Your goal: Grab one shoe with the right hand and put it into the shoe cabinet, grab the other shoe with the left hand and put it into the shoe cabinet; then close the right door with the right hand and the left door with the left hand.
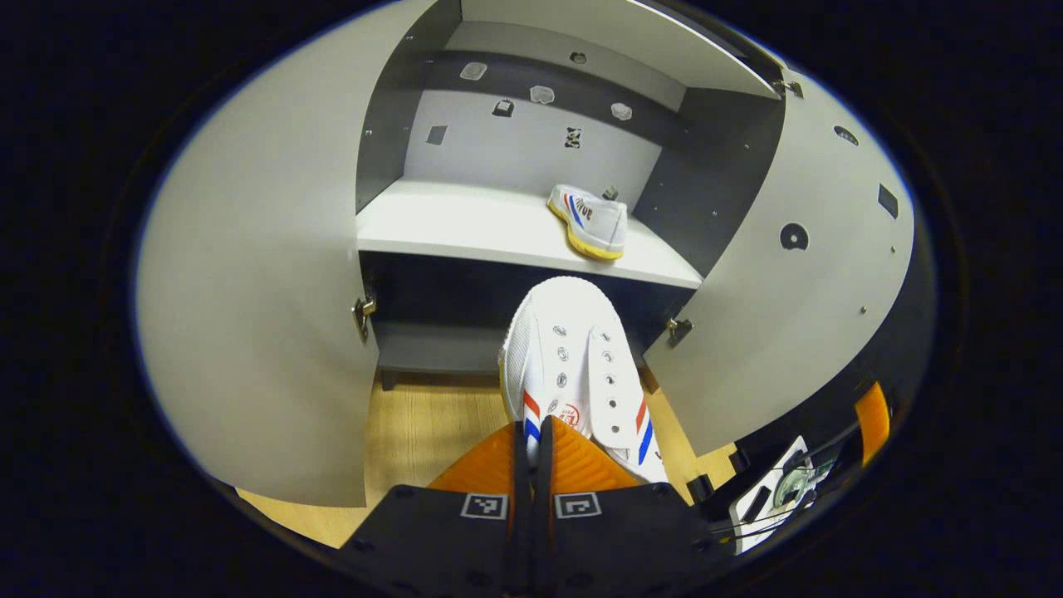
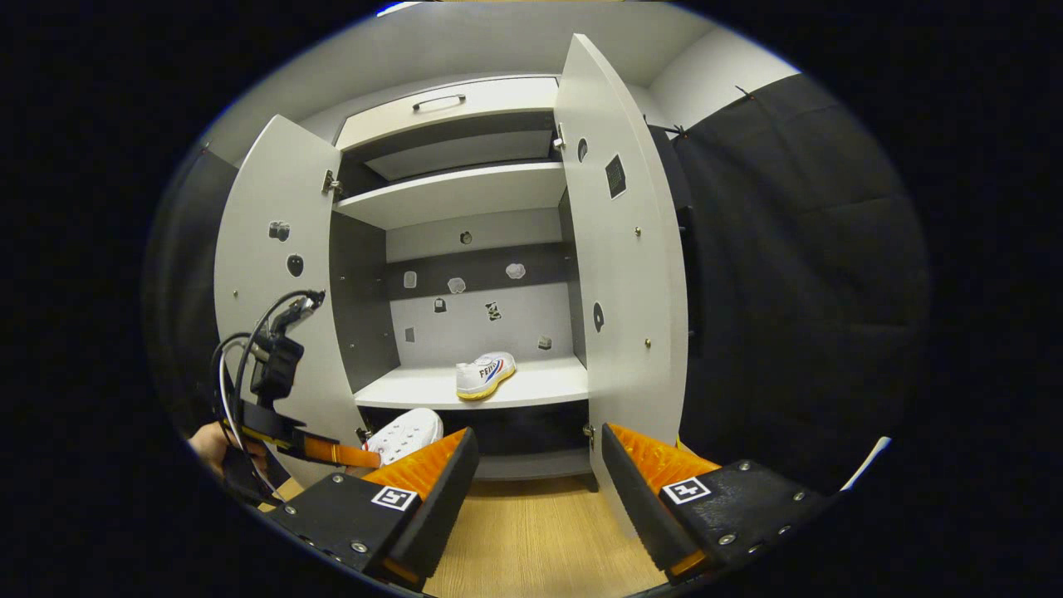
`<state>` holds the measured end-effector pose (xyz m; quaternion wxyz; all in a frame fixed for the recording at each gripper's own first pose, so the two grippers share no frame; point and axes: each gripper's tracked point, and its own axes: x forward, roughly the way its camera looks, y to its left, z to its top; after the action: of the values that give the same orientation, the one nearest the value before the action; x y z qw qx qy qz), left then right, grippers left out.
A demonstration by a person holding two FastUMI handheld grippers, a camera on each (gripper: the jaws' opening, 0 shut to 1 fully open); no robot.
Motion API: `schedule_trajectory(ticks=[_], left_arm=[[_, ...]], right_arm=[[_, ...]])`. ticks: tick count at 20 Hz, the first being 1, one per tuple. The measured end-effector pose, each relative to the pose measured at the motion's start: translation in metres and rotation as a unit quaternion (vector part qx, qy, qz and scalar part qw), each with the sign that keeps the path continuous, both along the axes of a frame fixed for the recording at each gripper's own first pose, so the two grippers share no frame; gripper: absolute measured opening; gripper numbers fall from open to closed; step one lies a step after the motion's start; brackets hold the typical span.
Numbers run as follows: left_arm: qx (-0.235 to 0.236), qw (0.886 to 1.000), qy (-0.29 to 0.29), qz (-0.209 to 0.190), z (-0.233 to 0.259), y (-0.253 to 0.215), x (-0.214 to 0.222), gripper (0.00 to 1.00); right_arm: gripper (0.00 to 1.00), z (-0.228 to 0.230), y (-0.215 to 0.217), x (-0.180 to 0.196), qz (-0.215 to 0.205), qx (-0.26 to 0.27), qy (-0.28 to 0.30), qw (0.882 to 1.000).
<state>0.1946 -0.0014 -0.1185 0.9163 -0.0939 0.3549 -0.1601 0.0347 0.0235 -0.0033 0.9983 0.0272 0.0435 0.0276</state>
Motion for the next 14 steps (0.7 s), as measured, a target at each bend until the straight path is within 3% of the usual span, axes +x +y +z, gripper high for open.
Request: schedule_trajectory(ticks=[11, 14], left_arm=[[0.021, 0.997, -0.049, 0.048, 0.079, 0.013, 0.134, 0.06], [0.010, 0.998, -0.035, 0.061, 0.089, 0.016, 0.175, 0.06]], right_arm=[[0.92, 0.007, -0.016, 0.028, -0.007, -0.003, -0.003, 1.000], [0.92, 0.008, -0.017, 0.038, -0.010, 0.000, -0.002, 1.000]])
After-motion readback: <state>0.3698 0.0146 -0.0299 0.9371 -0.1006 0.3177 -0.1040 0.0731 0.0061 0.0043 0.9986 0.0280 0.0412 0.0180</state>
